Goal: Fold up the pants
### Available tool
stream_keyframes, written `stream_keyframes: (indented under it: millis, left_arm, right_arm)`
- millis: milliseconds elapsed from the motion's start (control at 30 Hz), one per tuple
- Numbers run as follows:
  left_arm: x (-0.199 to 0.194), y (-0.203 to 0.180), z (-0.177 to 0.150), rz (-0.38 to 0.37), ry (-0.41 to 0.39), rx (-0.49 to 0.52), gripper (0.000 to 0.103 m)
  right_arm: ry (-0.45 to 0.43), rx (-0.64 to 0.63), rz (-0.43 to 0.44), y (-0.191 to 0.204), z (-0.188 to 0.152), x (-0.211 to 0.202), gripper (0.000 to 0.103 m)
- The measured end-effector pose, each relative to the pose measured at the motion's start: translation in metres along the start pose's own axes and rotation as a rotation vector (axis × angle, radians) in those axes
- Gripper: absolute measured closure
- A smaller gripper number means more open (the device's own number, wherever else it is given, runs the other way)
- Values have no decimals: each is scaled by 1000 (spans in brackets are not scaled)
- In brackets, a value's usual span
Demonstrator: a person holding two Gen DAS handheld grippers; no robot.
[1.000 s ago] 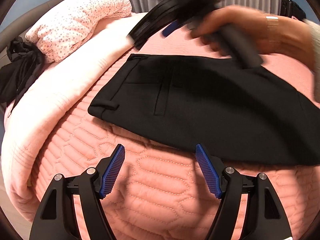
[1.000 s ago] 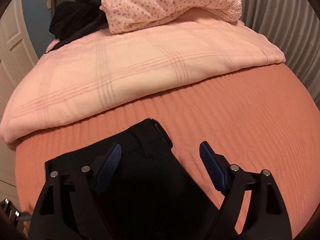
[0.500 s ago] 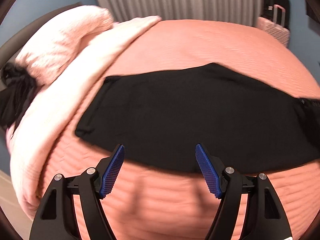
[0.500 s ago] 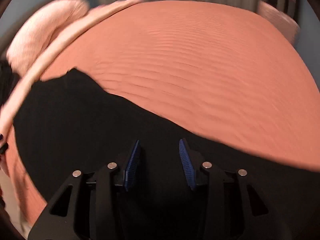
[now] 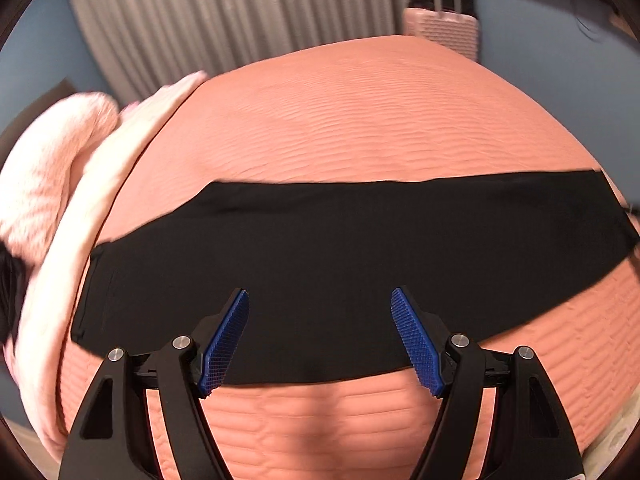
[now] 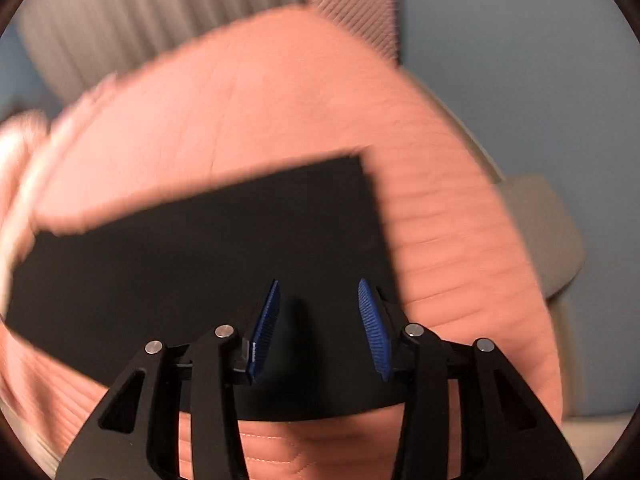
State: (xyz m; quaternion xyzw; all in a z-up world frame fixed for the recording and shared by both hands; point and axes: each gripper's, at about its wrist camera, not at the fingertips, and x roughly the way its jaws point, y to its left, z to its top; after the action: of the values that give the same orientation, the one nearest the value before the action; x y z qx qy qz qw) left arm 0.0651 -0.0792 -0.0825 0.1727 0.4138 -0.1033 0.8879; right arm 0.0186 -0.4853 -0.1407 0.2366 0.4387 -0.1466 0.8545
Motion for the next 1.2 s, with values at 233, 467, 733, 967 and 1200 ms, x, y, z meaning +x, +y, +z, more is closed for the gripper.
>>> stream_keyframes:
  millis: [233,467,733,967,1200]
  left_arm:
    - [-8,-56,13,-18,0,91,24]
    - [5,-65,18,53,20,121,24]
    - [55,-38,19,122,80,55,23]
    - [83,-9,13,181,96,16,23]
    - [89,18,5,195,92,-2,23]
  right_arm:
    - [-39,-23,53,-26,58,26,45]
    - [-42,-199,73,2,78,47,98]
    - [-108,-125,84,-2,68,19,94]
    - [101,-600,296,183,19,48,94]
    - [154,-763,288,254,7,92,94]
